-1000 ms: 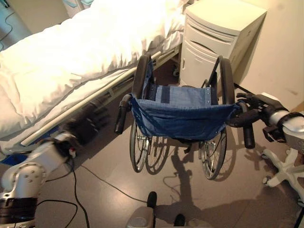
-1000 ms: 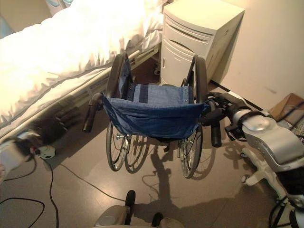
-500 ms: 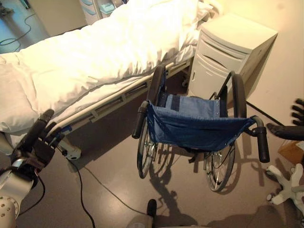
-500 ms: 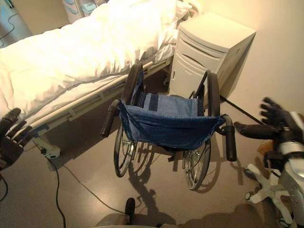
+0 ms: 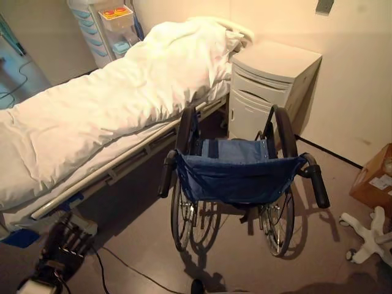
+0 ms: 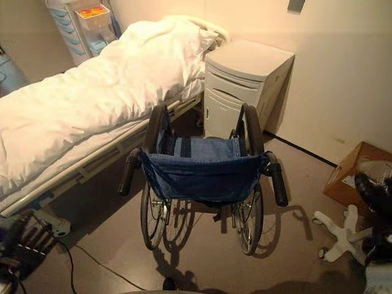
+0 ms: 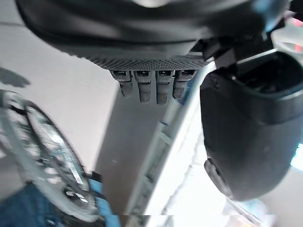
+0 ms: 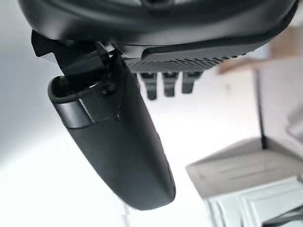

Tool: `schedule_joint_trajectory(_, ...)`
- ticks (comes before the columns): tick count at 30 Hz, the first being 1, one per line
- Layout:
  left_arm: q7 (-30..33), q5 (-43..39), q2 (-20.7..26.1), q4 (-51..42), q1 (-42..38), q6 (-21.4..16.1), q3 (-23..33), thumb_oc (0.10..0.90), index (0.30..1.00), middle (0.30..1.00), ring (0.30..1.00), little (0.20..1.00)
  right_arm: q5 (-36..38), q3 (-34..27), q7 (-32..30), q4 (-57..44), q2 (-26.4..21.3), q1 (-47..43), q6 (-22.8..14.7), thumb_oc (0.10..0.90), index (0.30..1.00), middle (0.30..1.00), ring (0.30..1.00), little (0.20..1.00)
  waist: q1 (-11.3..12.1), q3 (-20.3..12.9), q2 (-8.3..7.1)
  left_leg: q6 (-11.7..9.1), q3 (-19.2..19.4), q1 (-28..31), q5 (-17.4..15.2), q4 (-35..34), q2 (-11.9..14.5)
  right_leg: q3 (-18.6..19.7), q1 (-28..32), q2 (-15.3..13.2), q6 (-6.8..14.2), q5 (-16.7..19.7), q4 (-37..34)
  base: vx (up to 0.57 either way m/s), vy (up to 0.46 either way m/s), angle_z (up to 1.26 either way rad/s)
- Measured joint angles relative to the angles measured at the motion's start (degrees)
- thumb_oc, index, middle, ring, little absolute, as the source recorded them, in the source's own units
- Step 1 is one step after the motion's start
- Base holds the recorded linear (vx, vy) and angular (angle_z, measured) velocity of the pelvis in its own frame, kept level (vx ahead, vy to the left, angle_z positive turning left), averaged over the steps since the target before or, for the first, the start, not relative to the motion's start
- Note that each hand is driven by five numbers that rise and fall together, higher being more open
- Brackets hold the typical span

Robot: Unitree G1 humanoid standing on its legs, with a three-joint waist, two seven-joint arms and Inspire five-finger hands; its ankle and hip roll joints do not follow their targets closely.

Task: Push the wheelchair next to the bed

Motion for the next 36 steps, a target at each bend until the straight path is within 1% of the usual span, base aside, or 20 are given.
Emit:
schedule_joint_trajectory(2,-1.2,1.8,-0.4,3.3,-0.8,-0.7,-2.4,0.8,0.9,0.9,0.9,0.9,1.6,1.3,1.2,8.4,1.6,-0.9,-0.1,0.8,0.9,0.9,0.9,0.9,0.2,0.0,-0.46,0.0,0.0,0.0,0.0,0.0,-0.1,0.2,0.1,0.0,0.0,0.0,-0.2,0.0,0.0,0.0)
schedule_joint_trajectory(4,-4.0,4.3,-0.8,10.1,-2.5,-5.1,-7.2,0.8,0.9,0.9,0.9,0.9,4.1,2.5,4.0,22.5,3.3,-3.6,-2.2,0.8,0.9,0.9,0.9,0.9,0.2,0.0,-0.93,0.0,0.2,0.2,0.0,0.0,-0.1,0.7,0.3,0.0,0.2,0.1,-0.4,0.0,-0.014,-0.02)
schedule_joint_trajectory(7,-5.4,8.4,-2.3,15.2,-4.2,-8.0,-12.0,0.8,0.9,0.9,0.9,0.9,4.3,3.3,3.3,32.9,4.6,-5.2,-2.0,0.8,0.9,0.9,0.9,0.9,0.4,0.0,-0.98,-0.3,0.1,0.4,-0.2,-0.4,-0.2,0.7,0.7,-0.1,0.4,0.3,-0.7,0.0,0.0,0.0)
schedule_joint_trajectory(9,-6.5,11.5,-5.3,21.8,-6.7,-12.9,-16.0,0.8,0.9,0.9,0.9,0.9,4.3,4.8,2.8,45.5,5.9,-6.3,-1.8,0.8,0.9,0.9,0.9,0.9,1.1,0.1,-1.25,-0.3,0.0,0.9,-0.2,-0.4,-0.4,0.7,1.4,-0.2,0.4,0.4,-0.9,0.0,0.0,0.0)
schedule_joint_trajectory(10,-6.6,12.0,-6.0,23.2,-7.3,-13.4,-16.9,0.8,0.9,0.9,0.9,0.9,4.3,5.6,2.4,47.9,6.2,-6.3,-1.1,0.8,0.9,0.9,0.9,0.9,1.3,0.1,-1.29,-0.3,0.0,0.9,-0.2,-0.4,-0.4,0.7,1.4,-0.2,0.5,0.4,-1.0,0.01,-0.014,0.03)
schedule_joint_trajectory(11,-7.1,13.4,-7.7,26.8,-8.5,-15.7,-18.7,0.8,0.9,0.9,0.9,0.9,4.1,7.6,2.0,51.4,7.6,-6.2,-1.1,0.8,0.9,0.9,0.9,0.9,1.5,0.1,-1.31,-0.3,-0.1,0.7,-0.2,-0.4,-0.4,0.6,1.4,-0.1,0.5,0.4,-1.2,0.0,0.0,0.0)
schedule_joint_trajectory(12,-7.3,14.1,-8.6,28.7,-9.0,-16.7,-19.2,0.8,0.9,0.9,0.9,0.9,3.9,8.9,1.8,53.1,8.1,-6.4,-0.6,0.8,0.9,0.9,0.9,0.9,1.5,0.1,-1.33,-0.3,-0.1,0.7,-0.2,-0.4,-0.4,0.6,1.4,-0.1,0.5,0.5,-1.4,0.0,0.0,0.0)
schedule_joint_trajectory(15,-8.7,16.5,-13.4,37.2,-10.3,-19.5,-22.3,0.8,0.9,0.9,0.9,0.9,3.6,17.0,0.6,59.2,13.4,-7.0,0.3,0.8,0.9,0.9,0.9,0.9,1.6,0.3,-1.68,-0.3,-0.3,0.6,-0.2,-0.4,-0.5,0.3,1.7,-0.2,0.5,0.7,-1.7,0.01,0.004,0.04)
schedule_joint_trajectory(16,-9.6,16.7,-14.8,40.0,-10.6,-19.5,-23.4,0.8,0.9,0.9,0.9,0.9,2.8,20.0,0.2,60.7,15.0,-7.7,2.0,0.8,0.9,0.9,0.9,0.9,1.7,0.3,-1.8,-0.2,-0.3,0.7,-0.2,-0.4,-0.5,-0.3,1.7,-0.3,0.5,0.7,-1.7,0.01,0.015,0.07)
schedule_joint_trajectory(18,-10.2,16.7,-16.3,45.2,-12.2,-19.4,-24.0,0.8,0.9,0.9,0.9,0.9,-1.7,25.6,-1.1,61.9,16.8,-8.6,2.9,0.8,0.9,0.9,0.9,0.9,1.6,0.3,-1.95,-0.2,-0.4,0.8,-0.2,-0.4,-0.6,-0.7,1.9,-0.4,0.5,0.7,-1.7,0.01,0.015,0.02)
schedule_joint_trajectory(19,-10.1,17.0,-16.9,46.3,-11.8,-19.5,-24.6,0.8,0.9,0.9,0.9,0.9,-4.0,26.7,-1.3,61.9,17.5,-9.1,3.4,0.8,0.9,0.9,0.9,0.9,1.8,0.3,-1.96,-0.2,-0.4,0.7,-0.2,-0.4,-0.6,-0.7,1.9,-0.4,0.5,0.7,-1.7,0.02,0.037,0.03)
schedule_joint_trajectory(20,-9.9,18.9,-18.1,47.8,-12.2,-19.6,-25.8,0.8,0.9,0.9,0.9,0.9,-8.3,31.5,-1.4,61.9,18.1,-9.7,3.9,0.8,0.9,0.9,0.9,0.9,2.0,0.3,-1.97,-0.2,-0.5,0.8,-0.3,-0.4,-0.7,-0.8,2.0,-0.5,0.5,0.7,-1.7,0.0,0.0,0.0)
schedule_joint_trajectory(21,-9.8,19.6,-18.4,48.5,-12.1,-19.8,-26.9,0.8,0.9,0.9,0.9,0.9,-10.1,33.4,-1.5,61.9,18.3,-10.3,4.1,0.8,0.9,0.9,0.9,0.9,2.3,0.3,-1.98,-0.2,-0.5,0.7,-0.3,-0.4,-0.8,-0.8,2.0,-0.5,0.5,0.7,-1.7,0.0,0.026,0.04)
schedule_joint_trajectory(22,-9.2,22.0,-18.6,50.0,-12.7,-20.5,-29.1,0.8,0.9,0.9,0.9,0.9,-14.2,37.8,-1.8,61.7,18.5,-10.6,4.5,0.8,0.9,0.9,0.9,0.9,2.6,0.3,-2.08,-0.2,-0.6,0.6,-0.3,-0.4,-0.8,-0.9,2.1,-0.5,0.5,0.7,-1.7,-0.01,0.016,0.08)
schedule_joint_trajectory(23,-8.5,24.2,-18.7,50.8,-12.9,-20.6,-30.1,0.8,0.9,0.9,0.9,0.9,-17.8,39.8,-1.8,61.4,18.5,-11.2,5.1,0.8,0.9,0.9,0.9,0.9,3.0,0.3,-2.2,-0.2,-0.6,0.5,-0.3,-0.4,-0.8,-1.0,2.2,-0.5,0.4,0.7,-1.8,-0.01,0.018,0.11)
schedule_joint_trajectory(26,-6.8,29.1,-17.9,50.6,-12.9,-20.1,-32.6,0.8,0.9,0.9,0.9,0.9,-25.3,43.5,-1.4,60.5,17.1,-12.4,6.0,0.8,0.9,0.9,0.9,0.9,3.2,0.2,-2.41,-0.2,-0.8,0.4,-0.2,-0.4,-0.9,-1.9,2.5,-0.6,0.4,0.6,-1.8,-0.01,0.008,0.11)
schedule_joint_trajectory(29,-6.2,30.3,-17.5,50.6,-13.4,-18.2,-33.6,0.8,0.9,0.9,0.9,0.9,-30.4,44.1,0.4,60.6,16.5,-13.7,7.6,0.8,0.9,0.9,0.9,0.9,3.7,0.2,-2.45,-0.1,-1.3,0.5,-0.2,-0.4,-1.1,-2.4,2.8,-0.6,0.4,0.5,-1.8,-0.01,0.001,0.11)
schedule_joint_trajectory(31,-6.1,31.1,-17.5,50.4,-13.6,-17.6,-33.8,0.8,0.9,0.9,0.9,0.9,-31.1,44.1,1.6,60.6,16.3,-13.9,8.3,0.8,0.9,0.9,0.9,0.9,4.1,0.2,-2.48,-0.1,-1.4,0.5,-0.2,-0.4,-1.1,-2.5,3.0,-0.6,0.3,0.5,-1.8,-0.01,-0.001,0.05)
schedule_joint_trajectory(33,-5.1,32.8,-17.0,50.2,-14.7,-16.6,-35.9,0.8,0.9,0.9,0.9,0.9,-32.7,44.5,3.4,60.7,16.0,-14.4,9.3,0.8,0.9,0.9,0.9,0.9,4.8,0.1,-2.57,-0.1,-1.7,0.6,-0.2,-0.4,-1.1,-2.7,3.1,-0.6,0.3,0.4,-1.8,-0.01,-0.002,0.07)
schedule_joint_trajectory(36,-4.6,33.3,-16.9,50.1,-15.1,-16.2,-35.8,0.8,0.9,0.9,0.9,0.9,-32.8,45.9,4.4,60.8,15.8,-15.0,9.8,0.8,0.9,0.9,0.9,0.9,4.8,-0.1,-2.88,-0.1,-1.7,0.5,-0.2,-0.4,-1.1,-3.5,3.2,-0.6,0.2,0.3,-1.8,-0.01,-0.001,0.07)
